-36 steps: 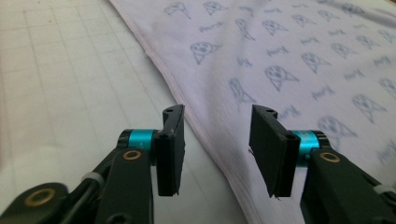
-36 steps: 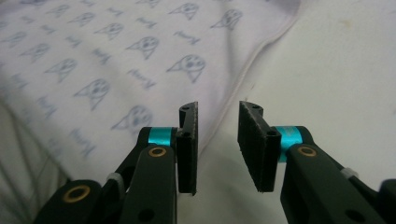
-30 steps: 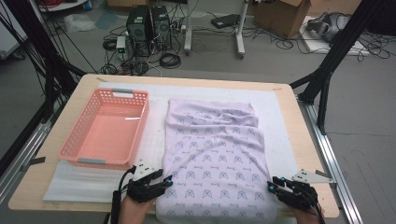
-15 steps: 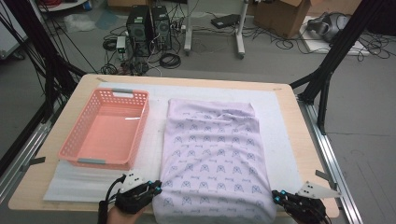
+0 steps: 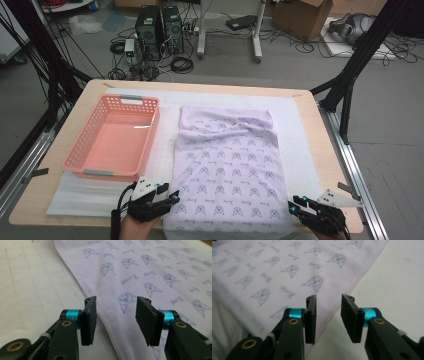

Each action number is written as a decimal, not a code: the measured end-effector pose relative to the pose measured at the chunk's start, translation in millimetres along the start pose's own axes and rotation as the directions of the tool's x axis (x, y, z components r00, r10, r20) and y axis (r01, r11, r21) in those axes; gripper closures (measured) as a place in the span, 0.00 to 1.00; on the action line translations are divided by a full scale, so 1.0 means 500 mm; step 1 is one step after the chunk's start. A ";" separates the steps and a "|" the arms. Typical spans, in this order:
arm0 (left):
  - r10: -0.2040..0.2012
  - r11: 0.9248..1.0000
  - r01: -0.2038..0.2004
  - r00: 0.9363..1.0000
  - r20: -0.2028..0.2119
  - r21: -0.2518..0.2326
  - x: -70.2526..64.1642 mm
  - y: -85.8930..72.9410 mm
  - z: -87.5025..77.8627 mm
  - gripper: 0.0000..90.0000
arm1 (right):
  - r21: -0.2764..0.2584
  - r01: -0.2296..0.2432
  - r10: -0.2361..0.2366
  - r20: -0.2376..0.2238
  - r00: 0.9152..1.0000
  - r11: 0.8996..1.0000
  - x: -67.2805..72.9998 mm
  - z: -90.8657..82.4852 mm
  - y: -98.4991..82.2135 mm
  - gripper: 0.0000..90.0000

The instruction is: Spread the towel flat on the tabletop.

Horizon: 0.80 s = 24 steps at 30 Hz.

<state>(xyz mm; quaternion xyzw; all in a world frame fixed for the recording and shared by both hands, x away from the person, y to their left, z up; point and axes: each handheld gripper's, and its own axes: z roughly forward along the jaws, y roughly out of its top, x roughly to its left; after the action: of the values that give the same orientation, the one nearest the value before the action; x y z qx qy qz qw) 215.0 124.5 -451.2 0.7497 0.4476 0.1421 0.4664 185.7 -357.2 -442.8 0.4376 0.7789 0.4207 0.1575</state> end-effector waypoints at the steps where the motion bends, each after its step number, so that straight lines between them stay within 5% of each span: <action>1: 0.005 1.000 -0.005 1.000 0.002 0.010 0.000 0.001 0.007 0.56 | 0.008 -0.005 0.005 0.021 1.000 1.000 -0.003 0.011 0.006 0.65; 5: 0.049 0.998 -0.049 0.998 -0.025 0.031 -0.008 -0.002 0.020 0.60 | 0.041 -0.002 0.000 0.069 0.998 0.999 -0.019 0.047 0.017 0.68; 7: 0.075 0.997 -0.073 0.995 -0.066 0.027 -0.012 -0.007 0.017 0.80 | 0.037 0.012 -0.015 0.084 0.996 0.999 -0.019 0.047 0.016 0.78; 8: 0.074 0.997 -0.072 0.996 -0.050 0.032 -0.010 -0.007 0.015 0.89 | 0.035 0.002 -0.004 0.063 0.998 0.999 -0.021 0.045 0.015 0.95; 9: 0.067 0.997 -0.066 0.997 -0.046 0.034 -0.011 -0.007 0.014 0.95 | 0.033 -0.006 0.005 0.020 1.000 0.999 -0.022 0.044 0.014 0.97; 11: 0.066 0.997 -0.064 0.997 -0.044 0.045 -0.012 -0.006 0.009 0.97 | 0.039 0.017 -0.018 0.043 0.999 0.999 -0.013 0.042 0.014 0.98; 19: 0.033 0.999 -0.033 0.999 0.007 0.037 -0.012 -0.012 -0.033 0.97 | 0.012 0.032 -0.031 -0.020 0.999 0.999 0.001 -0.003 0.003 0.99; 24: 0.046 0.998 -0.047 0.999 0.029 0.038 -0.021 -0.024 -0.064 0.97 | -0.009 0.047 -0.047 -0.049 0.998 0.999 0.015 -0.039 -0.009 0.99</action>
<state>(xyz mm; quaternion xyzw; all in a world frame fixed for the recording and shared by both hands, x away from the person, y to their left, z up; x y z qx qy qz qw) 182.6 136.3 -442.3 0.7705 0.4263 0.1337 0.4546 166.9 -362.3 -433.6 0.4080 0.7910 0.4307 0.1496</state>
